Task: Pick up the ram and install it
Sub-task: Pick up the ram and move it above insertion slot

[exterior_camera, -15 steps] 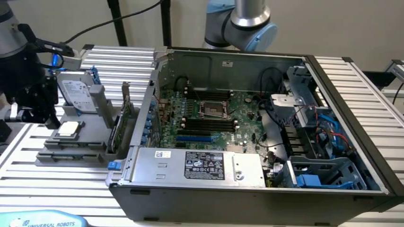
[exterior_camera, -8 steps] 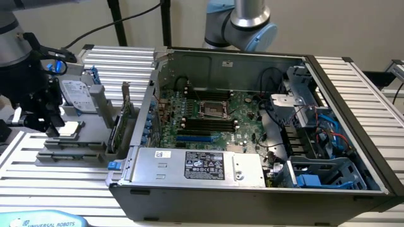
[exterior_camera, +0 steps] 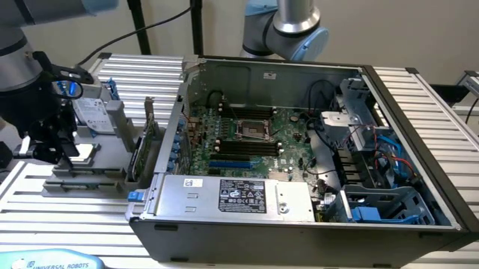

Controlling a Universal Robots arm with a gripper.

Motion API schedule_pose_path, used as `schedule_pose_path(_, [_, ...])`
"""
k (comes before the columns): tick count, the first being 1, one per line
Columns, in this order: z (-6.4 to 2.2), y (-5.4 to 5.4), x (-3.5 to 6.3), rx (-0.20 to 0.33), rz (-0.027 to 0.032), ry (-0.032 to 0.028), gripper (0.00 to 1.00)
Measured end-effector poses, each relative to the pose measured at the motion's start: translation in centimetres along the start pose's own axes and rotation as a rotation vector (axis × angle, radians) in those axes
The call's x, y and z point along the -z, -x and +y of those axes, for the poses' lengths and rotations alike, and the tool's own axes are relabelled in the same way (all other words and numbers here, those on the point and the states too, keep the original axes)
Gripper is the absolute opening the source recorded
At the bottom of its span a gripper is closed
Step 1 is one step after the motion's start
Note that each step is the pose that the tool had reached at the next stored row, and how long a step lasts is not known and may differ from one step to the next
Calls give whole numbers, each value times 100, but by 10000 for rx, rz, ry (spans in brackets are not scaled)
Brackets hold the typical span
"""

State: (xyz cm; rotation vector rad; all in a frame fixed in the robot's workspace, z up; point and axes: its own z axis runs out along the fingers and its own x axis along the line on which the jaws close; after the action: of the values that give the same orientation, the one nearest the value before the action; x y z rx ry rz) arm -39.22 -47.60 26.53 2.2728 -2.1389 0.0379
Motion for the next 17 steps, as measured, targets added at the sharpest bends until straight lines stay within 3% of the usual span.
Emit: schedule_pose_path(17, [-35, -78, -311, -1, 0, 0, 36])
